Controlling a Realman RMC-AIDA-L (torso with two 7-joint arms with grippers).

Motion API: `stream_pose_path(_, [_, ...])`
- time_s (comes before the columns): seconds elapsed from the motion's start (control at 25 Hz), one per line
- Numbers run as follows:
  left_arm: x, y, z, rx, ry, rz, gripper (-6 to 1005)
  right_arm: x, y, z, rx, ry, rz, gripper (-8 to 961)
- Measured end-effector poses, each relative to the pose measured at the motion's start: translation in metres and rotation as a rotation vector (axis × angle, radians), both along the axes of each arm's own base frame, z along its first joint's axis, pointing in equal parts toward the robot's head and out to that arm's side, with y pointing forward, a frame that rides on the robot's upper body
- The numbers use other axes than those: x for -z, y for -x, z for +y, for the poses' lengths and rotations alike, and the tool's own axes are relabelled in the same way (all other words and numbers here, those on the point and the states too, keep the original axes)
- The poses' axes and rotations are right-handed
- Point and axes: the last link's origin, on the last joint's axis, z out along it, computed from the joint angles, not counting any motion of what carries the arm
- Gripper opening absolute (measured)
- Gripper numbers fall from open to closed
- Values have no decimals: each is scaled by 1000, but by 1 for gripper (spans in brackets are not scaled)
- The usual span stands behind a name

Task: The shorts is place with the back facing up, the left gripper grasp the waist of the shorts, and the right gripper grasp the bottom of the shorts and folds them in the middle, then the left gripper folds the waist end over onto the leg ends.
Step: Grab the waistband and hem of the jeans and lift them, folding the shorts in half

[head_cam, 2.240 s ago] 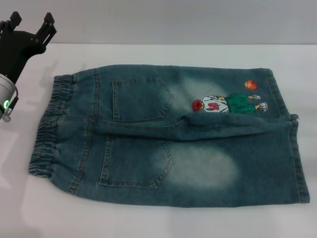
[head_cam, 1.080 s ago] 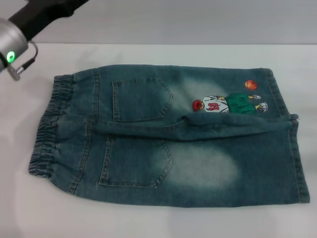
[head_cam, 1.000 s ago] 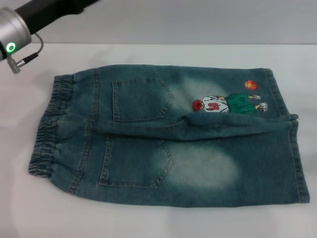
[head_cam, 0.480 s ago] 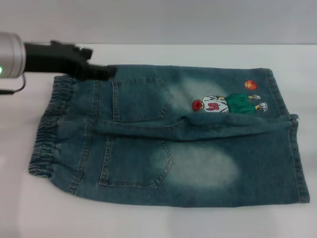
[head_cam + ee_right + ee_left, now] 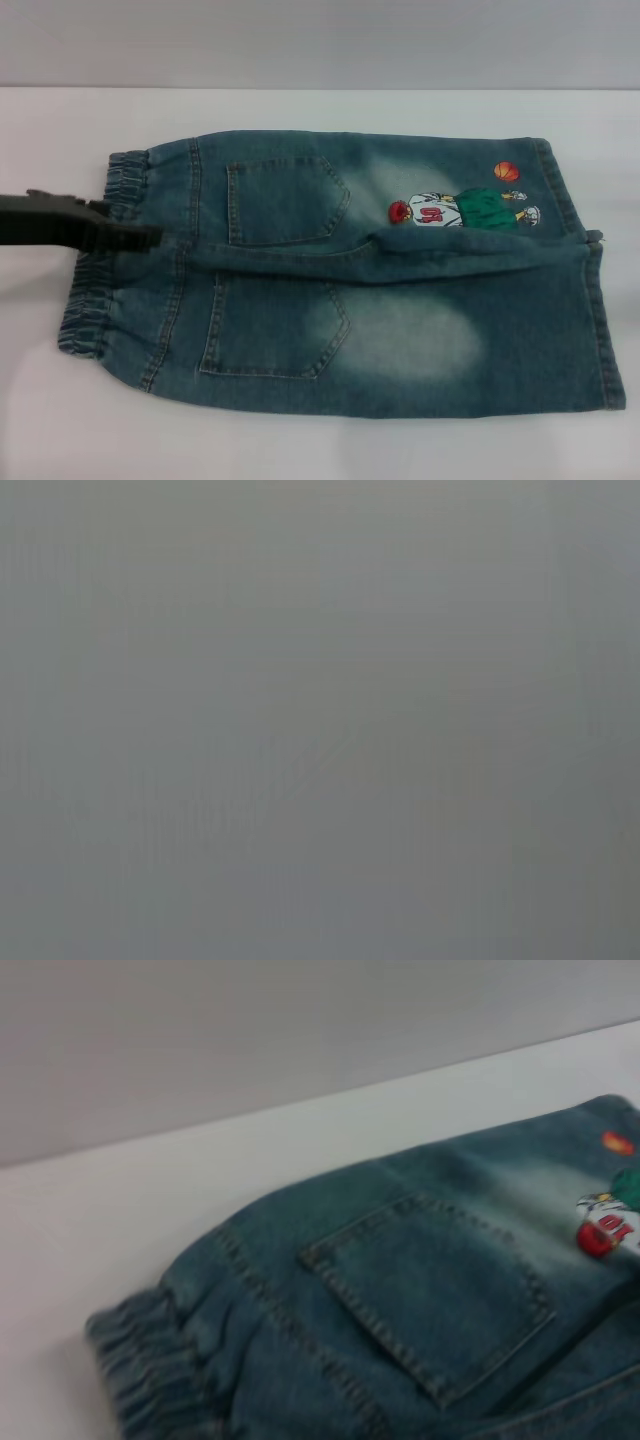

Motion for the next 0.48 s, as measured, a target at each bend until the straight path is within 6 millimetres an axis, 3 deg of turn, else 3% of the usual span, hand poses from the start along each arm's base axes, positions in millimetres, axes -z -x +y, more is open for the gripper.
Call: stream_pose_path(0.48, [-2,27,-3,-142,71,44,841,-5,0,3,3,0,-7,658])
